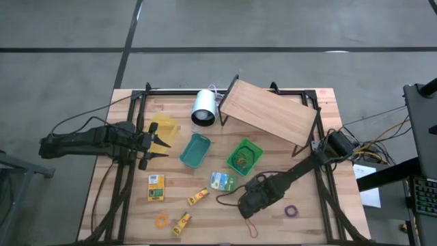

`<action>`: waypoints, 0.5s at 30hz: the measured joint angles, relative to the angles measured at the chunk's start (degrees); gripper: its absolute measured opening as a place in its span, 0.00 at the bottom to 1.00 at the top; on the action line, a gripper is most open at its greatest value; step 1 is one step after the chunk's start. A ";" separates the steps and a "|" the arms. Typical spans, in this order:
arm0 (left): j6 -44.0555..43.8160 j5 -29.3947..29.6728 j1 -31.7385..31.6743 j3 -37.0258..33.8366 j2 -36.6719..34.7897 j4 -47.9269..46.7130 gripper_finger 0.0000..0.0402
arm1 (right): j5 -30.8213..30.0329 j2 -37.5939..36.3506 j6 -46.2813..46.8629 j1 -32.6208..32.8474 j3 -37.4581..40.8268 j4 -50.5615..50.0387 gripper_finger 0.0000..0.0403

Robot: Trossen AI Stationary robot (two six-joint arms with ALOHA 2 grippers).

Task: Pick & Place Office Desk Supplies
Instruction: Put the red rubber band into the green bin

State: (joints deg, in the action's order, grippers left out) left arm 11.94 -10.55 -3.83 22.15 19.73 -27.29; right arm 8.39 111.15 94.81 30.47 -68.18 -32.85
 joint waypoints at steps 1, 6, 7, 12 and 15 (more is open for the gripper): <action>0.00 0.00 0.00 0.00 0.00 -0.02 0.41 | 0.51 0.30 0.45 -0.03 0.18 0.05 0.18; 0.02 0.00 0.02 0.00 0.00 0.00 0.41 | 2.46 2.84 0.72 -0.25 -0.12 -0.42 0.18; 0.00 0.00 0.02 0.00 0.00 -0.02 0.41 | 2.62 3.27 0.70 -0.26 -0.45 -0.75 0.18; 0.01 0.00 0.02 0.00 0.00 -0.02 0.41 | 3.43 3.22 0.94 -0.58 -1.22 -3.16 0.18; 0.00 0.00 0.02 0.00 0.00 -0.02 0.41 | 5.33 3.11 1.43 -0.65 -2.39 -7.36 0.18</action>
State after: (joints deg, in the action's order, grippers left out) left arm 11.95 -10.55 -3.81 22.15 19.73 -27.31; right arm 13.71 114.26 96.24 29.82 -70.57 -40.21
